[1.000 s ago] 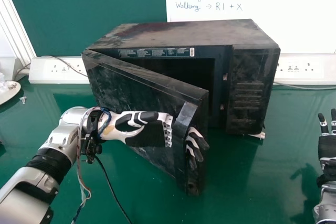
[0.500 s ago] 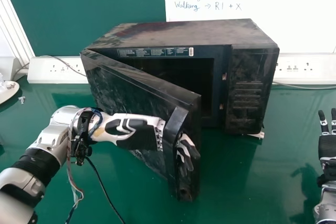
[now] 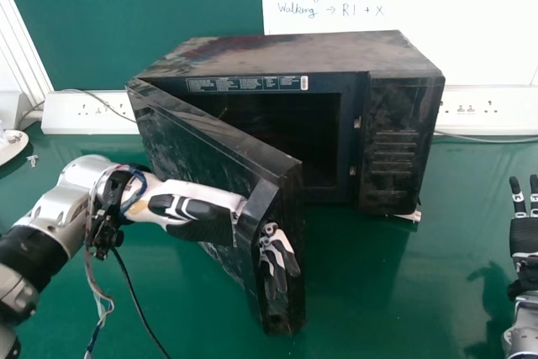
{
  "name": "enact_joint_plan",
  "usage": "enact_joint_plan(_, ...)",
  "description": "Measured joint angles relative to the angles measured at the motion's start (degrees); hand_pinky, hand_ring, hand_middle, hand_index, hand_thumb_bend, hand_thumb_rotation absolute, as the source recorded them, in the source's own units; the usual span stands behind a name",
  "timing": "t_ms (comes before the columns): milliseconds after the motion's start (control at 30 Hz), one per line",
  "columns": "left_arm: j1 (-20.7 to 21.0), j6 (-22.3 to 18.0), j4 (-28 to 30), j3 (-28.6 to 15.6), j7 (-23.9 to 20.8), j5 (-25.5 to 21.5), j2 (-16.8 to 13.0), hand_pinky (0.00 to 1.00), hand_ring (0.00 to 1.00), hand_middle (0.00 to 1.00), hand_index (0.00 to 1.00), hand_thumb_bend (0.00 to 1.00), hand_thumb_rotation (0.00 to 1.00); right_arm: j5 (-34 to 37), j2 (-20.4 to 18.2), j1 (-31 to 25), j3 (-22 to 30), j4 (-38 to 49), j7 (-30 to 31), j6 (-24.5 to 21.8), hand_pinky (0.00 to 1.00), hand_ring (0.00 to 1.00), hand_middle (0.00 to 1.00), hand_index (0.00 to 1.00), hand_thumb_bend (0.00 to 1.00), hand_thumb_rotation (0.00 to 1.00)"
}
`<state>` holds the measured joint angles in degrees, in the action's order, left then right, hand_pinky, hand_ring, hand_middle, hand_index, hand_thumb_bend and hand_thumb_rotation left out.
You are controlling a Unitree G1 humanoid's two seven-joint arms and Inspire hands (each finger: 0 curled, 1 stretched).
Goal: Open the door of oven
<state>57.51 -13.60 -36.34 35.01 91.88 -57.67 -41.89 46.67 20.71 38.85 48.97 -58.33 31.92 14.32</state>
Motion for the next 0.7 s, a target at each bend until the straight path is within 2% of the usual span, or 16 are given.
enact_joint_plan(167, 0.0, 2.1, 1.2, -0.5, 0.0, 0.0, -1.4, 0.56, 0.64, 0.71, 0.79, 0.91, 0.84, 0.0, 0.0, 0.0, 0.0, 0.0, 0.0, 0.0, 0.56, 0.68, 0.76, 0.82, 1.0, 0.91)
enact_joint_plan(300, -0.8, 2.6, 2.1, -1.5, 0.0, 0.0, -2.4, 0.52, 0.62, 0.69, 0.8, 0.95, 0.88, 0.0, 0.0, 0.0, 0.0, 0.1, 0.0, 0.0, 0.58, 0.67, 0.76, 0.83, 1.0, 0.92)
enact_joint_plan(400, -1.6, 2.8, 2.6, -2.5, 0.0, 0.0, -3.4, 0.52, 0.6, 0.66, 0.77, 0.99, 0.85, 0.0, 0.0, -0.1, -0.1, 0.6, 0.0, 0.0, 0.56, 0.67, 0.76, 0.82, 1.0, 0.91)
enact_joint_plan(567, -4.3, 3.1, 3.2, -5.5, 0.0, 0.1, -3.7, 0.51, 0.61, 0.67, 0.76, 0.98, 0.84, 0.0, 0.1, -0.4, -0.1, 0.7, 0.0, -0.1, 0.54, 0.68, 0.77, 0.83, 1.0, 0.9)
enact_joint_plan(700, -5.4, 3.6, 4.4, -6.5, 0.0, 0.1, -4.1, 0.47, 0.58, 0.65, 0.76, 0.98, 0.85, 0.0, 0.2, -0.5, -0.1, 0.7, 0.0, -0.1, 0.55, 0.67, 0.76, 0.83, 1.0, 0.92)
